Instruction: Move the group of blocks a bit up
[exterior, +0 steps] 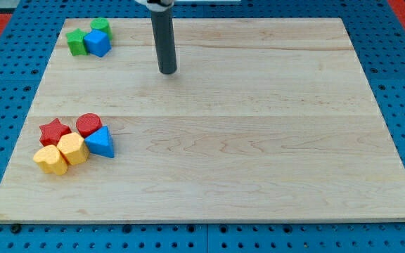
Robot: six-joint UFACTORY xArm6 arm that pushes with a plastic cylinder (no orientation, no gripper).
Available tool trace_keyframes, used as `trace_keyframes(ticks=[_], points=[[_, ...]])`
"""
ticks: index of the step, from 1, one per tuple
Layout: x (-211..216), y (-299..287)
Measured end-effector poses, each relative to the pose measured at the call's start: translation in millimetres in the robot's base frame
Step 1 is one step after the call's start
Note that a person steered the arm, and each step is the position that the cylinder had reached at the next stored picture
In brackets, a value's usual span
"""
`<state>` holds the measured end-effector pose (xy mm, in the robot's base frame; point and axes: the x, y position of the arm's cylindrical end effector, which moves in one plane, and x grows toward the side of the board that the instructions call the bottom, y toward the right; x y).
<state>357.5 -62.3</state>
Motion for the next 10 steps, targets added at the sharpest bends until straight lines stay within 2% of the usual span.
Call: trace_keyframes(ticks=[1, 2, 3, 4, 5, 7, 9, 10], points=[[33.1, -39.0], [46.2, -128.0], [51.5, -148.2], [85.3, -198.2], [144.3, -233.1], [222.8, -237.2], [224.9, -192.2], [217.7, -194.5]])
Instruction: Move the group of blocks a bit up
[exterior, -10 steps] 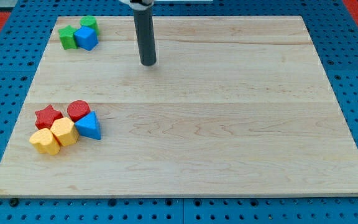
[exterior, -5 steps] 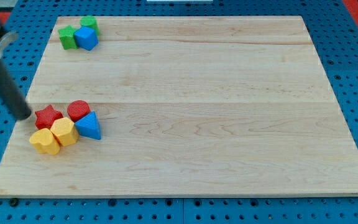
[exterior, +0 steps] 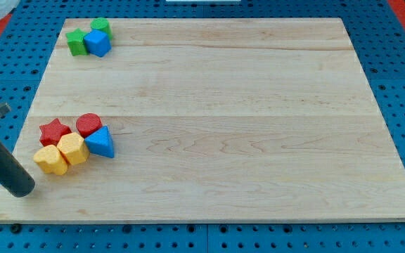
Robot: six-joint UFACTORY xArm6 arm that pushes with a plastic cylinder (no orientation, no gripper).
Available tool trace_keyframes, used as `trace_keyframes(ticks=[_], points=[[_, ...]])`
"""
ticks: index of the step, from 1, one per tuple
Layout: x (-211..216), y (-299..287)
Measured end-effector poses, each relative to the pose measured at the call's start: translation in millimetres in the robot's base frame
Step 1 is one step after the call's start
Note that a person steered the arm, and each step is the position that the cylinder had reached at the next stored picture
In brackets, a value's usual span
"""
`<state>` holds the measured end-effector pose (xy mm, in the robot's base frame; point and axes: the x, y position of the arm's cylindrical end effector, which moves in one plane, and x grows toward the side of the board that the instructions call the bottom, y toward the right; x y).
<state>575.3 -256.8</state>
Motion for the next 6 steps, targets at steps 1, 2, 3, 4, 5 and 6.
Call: trace_keyframes(ticks=[1, 2, 3, 4, 5, 6], points=[[-14.4, -7.9], [-25.2, -4.3], [-32.8, 14.8], [-51.8, 19.6], [-63.1, 30.5], [-65.5, 71.4]])
